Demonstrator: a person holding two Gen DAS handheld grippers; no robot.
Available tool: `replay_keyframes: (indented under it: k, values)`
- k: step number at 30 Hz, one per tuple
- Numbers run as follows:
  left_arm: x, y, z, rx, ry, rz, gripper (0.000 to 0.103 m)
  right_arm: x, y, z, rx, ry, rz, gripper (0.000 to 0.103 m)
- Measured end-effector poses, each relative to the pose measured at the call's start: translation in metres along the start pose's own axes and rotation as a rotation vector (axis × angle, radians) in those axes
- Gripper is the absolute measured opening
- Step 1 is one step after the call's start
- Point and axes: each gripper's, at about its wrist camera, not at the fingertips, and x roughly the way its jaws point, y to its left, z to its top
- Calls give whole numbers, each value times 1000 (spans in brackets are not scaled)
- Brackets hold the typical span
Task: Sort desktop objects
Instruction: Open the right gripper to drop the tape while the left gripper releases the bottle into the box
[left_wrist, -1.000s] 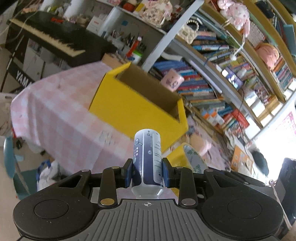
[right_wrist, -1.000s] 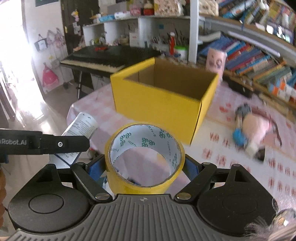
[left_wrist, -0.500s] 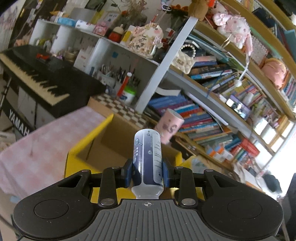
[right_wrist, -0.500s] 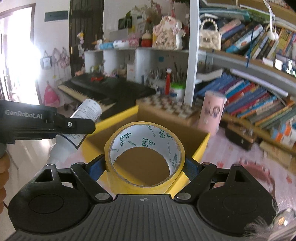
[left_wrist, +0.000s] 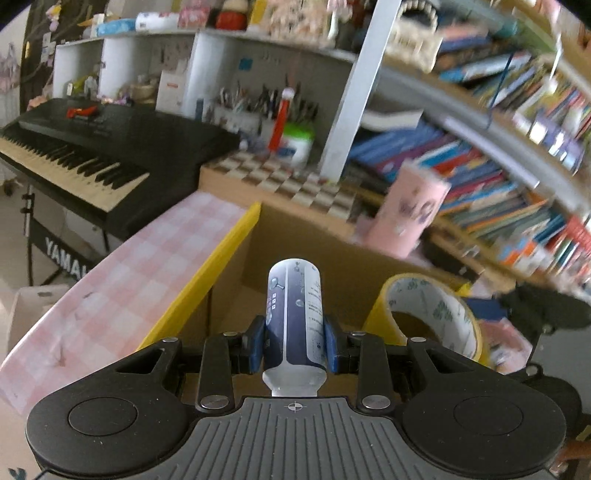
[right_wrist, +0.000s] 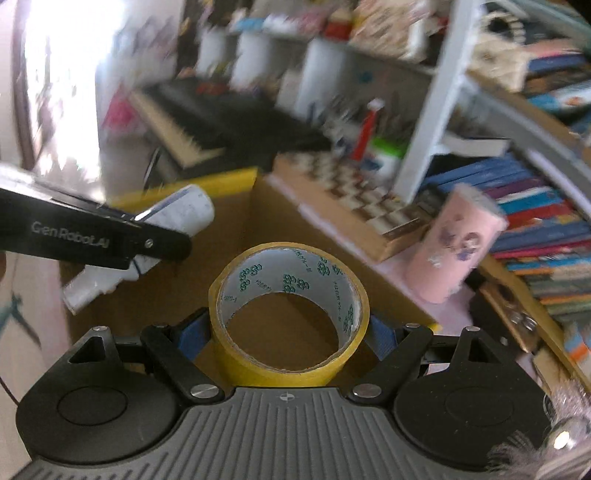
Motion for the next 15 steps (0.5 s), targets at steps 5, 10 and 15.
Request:
replay_keyframes:
  k: [5, 10, 15]
  values:
    - [23, -8, 0, 70, 60, 57, 31, 32, 1, 2, -119, 74, 22, 85]
    - [40, -23, -1, 152, 101, 89, 31, 43, 4, 6, -207, 116, 5, 86]
    - [42, -31, 1, 183, 80, 97, 51, 43, 4, 3, -222, 113, 17, 87]
